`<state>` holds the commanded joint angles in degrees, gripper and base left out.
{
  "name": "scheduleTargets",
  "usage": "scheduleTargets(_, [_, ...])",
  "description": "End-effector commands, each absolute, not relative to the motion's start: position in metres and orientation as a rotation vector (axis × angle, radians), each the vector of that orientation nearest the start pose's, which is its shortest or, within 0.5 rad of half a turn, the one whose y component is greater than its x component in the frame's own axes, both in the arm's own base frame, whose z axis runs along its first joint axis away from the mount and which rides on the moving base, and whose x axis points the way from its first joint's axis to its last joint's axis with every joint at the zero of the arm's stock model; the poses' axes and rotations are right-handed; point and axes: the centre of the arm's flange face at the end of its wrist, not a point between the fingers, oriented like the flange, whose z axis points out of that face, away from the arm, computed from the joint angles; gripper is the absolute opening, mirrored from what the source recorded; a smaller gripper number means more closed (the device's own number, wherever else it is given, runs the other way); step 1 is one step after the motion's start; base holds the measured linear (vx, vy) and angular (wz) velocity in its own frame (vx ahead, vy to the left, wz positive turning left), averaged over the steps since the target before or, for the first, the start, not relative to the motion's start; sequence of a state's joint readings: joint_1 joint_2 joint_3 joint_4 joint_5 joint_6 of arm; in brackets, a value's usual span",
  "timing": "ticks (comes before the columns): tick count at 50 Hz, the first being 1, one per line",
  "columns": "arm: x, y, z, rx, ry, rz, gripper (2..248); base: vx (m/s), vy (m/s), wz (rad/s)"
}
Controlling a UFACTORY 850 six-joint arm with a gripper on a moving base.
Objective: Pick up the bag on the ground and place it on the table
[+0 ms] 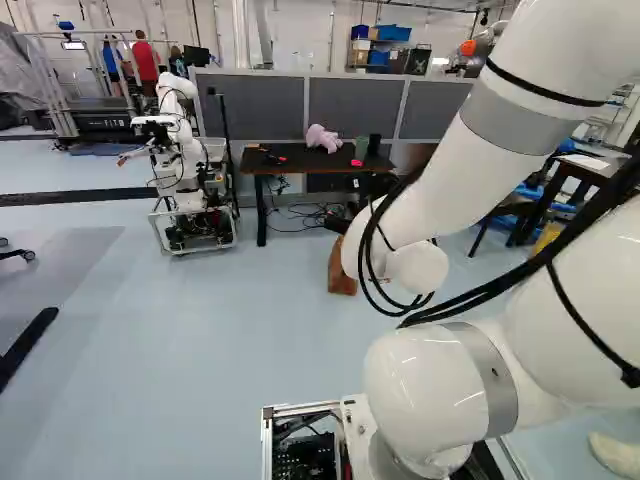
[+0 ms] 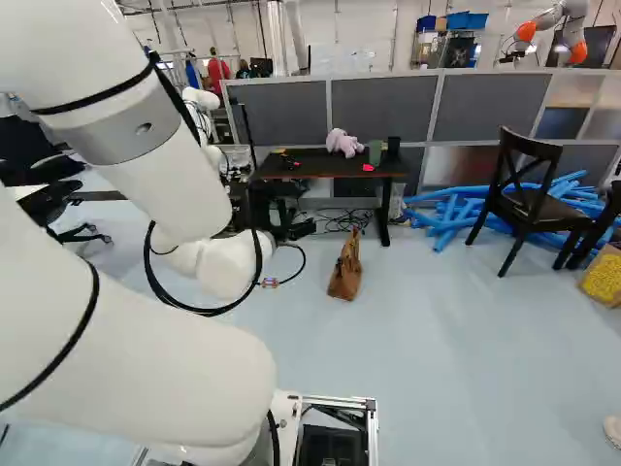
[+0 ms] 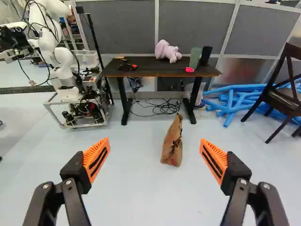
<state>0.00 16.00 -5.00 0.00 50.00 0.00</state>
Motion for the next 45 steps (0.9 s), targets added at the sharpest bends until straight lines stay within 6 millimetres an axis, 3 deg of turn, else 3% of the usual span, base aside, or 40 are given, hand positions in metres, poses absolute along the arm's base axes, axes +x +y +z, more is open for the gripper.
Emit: scheduleTargets(45, [0.2703, 0.0, 0.3656, -2.558, 0.0, -1.824, 247, 0.184, -0.045, -0.003])
